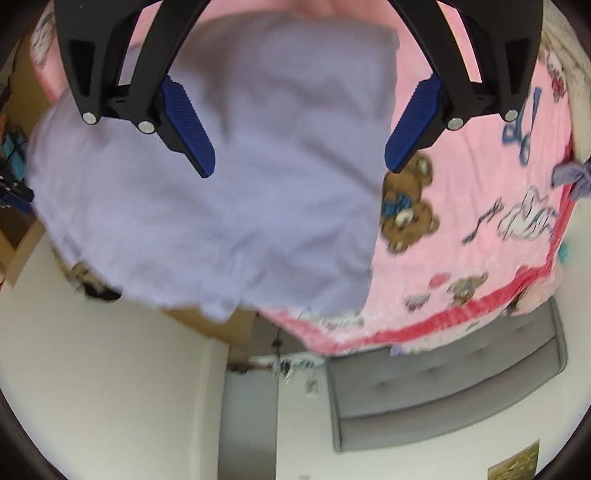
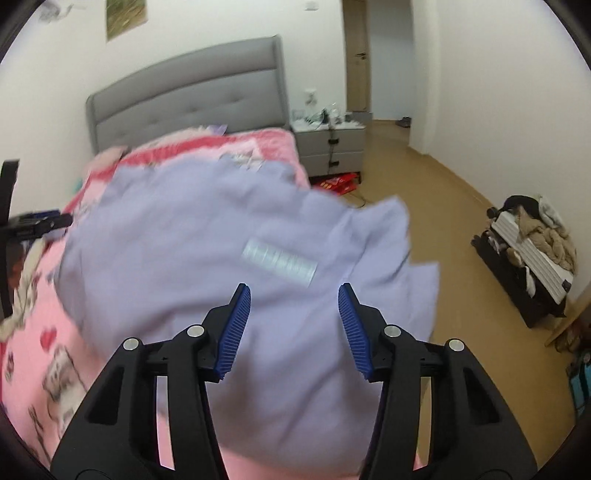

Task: Fold large clothes
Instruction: 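Lower the bundle onto the bed and open both grippers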

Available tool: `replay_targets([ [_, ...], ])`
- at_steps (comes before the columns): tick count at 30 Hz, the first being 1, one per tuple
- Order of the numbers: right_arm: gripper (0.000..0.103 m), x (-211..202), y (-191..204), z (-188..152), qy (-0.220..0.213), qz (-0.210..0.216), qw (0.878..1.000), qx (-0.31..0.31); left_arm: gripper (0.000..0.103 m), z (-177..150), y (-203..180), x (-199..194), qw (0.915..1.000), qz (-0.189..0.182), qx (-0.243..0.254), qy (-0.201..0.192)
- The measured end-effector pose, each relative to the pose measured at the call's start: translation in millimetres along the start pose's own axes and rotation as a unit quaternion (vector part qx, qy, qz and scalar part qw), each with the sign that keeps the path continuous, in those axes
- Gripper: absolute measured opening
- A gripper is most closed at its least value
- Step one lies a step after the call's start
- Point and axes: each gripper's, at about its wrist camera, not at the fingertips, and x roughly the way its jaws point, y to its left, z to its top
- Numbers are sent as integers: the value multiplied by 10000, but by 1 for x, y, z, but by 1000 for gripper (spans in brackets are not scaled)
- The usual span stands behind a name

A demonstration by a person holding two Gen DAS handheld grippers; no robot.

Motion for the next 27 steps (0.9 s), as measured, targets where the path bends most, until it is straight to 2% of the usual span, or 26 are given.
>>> replay_targets([
  [4, 50, 30, -2, -22, 527, -70, 9986, 8, 92, -19, 16, 30, 9980, 308, -190, 520],
  [10, 51, 66, 9, -25, 920, -261, 9954, -70, 96, -34, 22, 55, 9953, 290, -369, 850],
  [15, 52, 77, 6, -24, 1301, -158, 9912, 180, 98, -42, 31, 68, 9894, 215, -889, 1123],
  [18, 53, 78, 7, -18, 1465, -186, 9889, 193, 98, -45, 29, 61, 9891, 277, -973, 1069],
  [20, 61, 73, 8, -11, 1546, -265, 9873, 246, 98, -44, 28, 51, 9897, 377, -980, 975],
  [21, 71, 69, 9, -5, 1539, -269, 9874, 252, 98, -44, 26, 45, 9899, 397, -978, 942],
  [27, 73, 21, 39, 11, 1020, -551, 9932, -128, 98, -35, 10, -7, 9950, 432, -749, 503],
])
